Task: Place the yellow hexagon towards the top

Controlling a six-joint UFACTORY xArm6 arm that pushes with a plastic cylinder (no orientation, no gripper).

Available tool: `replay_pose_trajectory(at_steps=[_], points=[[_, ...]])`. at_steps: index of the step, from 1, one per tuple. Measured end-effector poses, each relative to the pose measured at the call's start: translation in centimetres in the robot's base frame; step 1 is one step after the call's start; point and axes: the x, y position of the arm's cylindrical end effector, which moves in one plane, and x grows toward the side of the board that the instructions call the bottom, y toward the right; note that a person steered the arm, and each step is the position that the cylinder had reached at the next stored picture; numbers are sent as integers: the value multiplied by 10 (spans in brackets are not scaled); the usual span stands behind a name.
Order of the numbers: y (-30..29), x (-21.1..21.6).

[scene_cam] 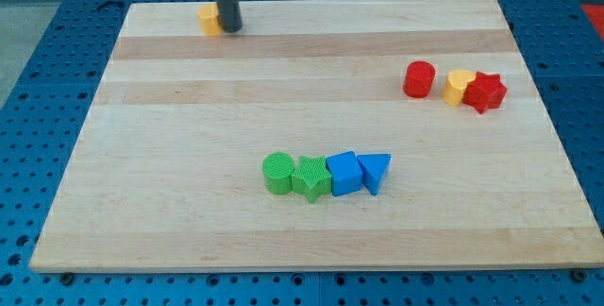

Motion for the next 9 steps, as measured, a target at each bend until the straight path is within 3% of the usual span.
replay_pose_trajectory(at_steps=[1, 2, 4, 6, 9], points=[[-51, 0], [-63, 0], [-25, -6], [-50, -26], [-66, -23]])
